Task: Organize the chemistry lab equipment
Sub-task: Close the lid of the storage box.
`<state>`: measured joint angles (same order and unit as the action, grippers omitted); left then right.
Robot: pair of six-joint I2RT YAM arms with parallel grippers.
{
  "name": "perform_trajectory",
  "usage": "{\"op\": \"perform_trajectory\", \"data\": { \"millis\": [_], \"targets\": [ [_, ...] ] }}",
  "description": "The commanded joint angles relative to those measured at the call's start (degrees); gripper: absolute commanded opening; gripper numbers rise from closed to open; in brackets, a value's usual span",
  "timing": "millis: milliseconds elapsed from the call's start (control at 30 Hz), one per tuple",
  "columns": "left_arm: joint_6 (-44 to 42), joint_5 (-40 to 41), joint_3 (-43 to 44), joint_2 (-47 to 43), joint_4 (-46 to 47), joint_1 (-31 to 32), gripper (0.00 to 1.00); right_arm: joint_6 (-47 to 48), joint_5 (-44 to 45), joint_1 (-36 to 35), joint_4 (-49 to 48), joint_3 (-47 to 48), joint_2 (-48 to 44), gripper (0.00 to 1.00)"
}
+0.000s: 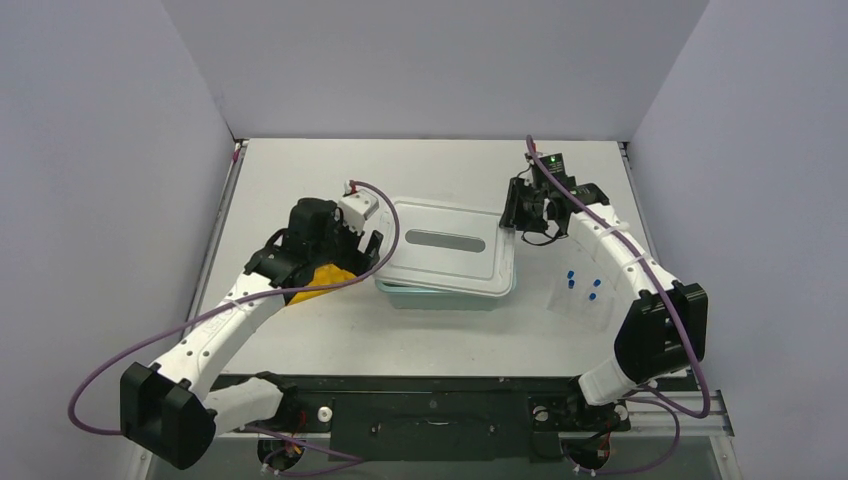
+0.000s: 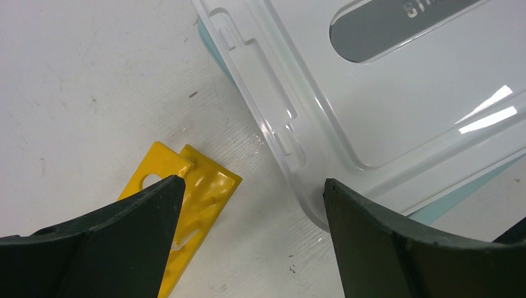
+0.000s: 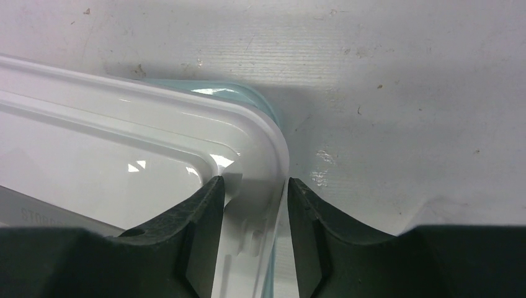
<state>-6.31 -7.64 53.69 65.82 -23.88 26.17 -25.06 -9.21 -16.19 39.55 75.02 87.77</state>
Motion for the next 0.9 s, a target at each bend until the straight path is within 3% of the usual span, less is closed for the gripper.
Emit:
{"op": "perform_trajectory", "data": {
  "millis": [0, 233, 867],
  "targets": [
    [-2.4, 0.7, -1.7, -2.2, 0.3, 0.5, 0.81, 2.8, 2.8, -0.5, 2.0, 1.9, 0.8, 0.4],
    [-2.2, -1.8, -3.1, -4.1, -1.5, 0.6, 0.8, 2.2, 4.7, -0.8, 2.1, 3.3, 1.1, 0.44],
    [-5.3, -12.2, -2.8, -5.0, -6.2, 0.6, 0.77, 1.9, 4.6, -3.1, 1.0, 8.4, 4.5, 0.42]
  ]
}}
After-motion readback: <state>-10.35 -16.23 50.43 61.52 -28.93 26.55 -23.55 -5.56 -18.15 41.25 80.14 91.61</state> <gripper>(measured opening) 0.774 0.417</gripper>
